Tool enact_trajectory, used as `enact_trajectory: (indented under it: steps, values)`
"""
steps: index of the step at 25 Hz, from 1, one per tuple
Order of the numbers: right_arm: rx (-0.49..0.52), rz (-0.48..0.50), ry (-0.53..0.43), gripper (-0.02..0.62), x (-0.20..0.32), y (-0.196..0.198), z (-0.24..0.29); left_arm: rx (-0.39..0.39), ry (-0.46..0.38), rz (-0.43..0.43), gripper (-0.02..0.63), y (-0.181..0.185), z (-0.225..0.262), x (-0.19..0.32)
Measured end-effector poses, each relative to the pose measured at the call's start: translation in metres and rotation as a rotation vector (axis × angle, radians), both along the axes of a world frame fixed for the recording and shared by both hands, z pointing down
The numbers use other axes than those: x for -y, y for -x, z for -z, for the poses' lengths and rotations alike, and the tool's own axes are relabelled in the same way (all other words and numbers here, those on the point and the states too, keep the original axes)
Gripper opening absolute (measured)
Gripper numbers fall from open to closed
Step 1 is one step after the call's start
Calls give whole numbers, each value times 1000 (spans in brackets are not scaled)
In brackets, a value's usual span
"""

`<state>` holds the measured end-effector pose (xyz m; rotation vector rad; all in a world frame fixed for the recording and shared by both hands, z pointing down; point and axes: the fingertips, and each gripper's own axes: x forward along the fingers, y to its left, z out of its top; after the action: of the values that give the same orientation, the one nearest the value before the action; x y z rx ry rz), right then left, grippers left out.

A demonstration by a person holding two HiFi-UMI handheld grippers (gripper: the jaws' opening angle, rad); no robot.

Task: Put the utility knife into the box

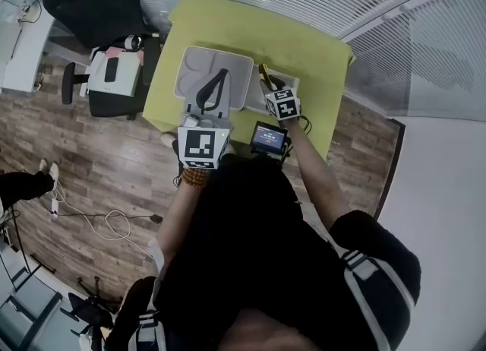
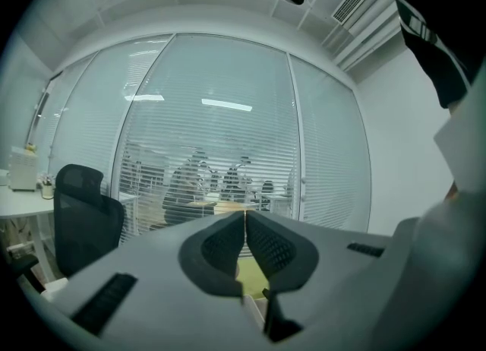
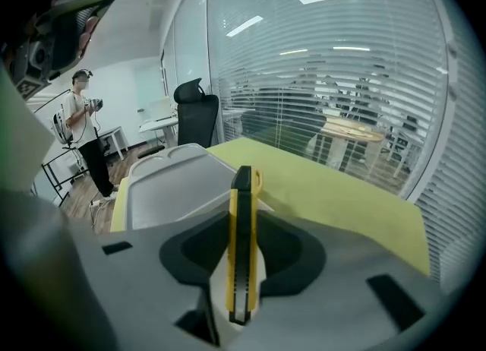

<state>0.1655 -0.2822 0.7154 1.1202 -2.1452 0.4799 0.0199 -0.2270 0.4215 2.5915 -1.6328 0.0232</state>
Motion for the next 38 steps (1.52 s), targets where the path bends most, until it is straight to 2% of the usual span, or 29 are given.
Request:
enact_trajectory:
  steps: [6,13,22,38]
  values:
    - [-26,0,43,112,0,-6,-16,5,8,1,15,1,-4,-1]
    - [-25,-16,187,112,-5,-7,-40,9,16,-3,15,0,-5,-1]
    - [-78,48,216,112,-8,-2,-52,20,13,-10,15,-1,-7,-1]
    - [-95,97,306,118,-18,3,-71,27,3,-1,15,4,-4,-1]
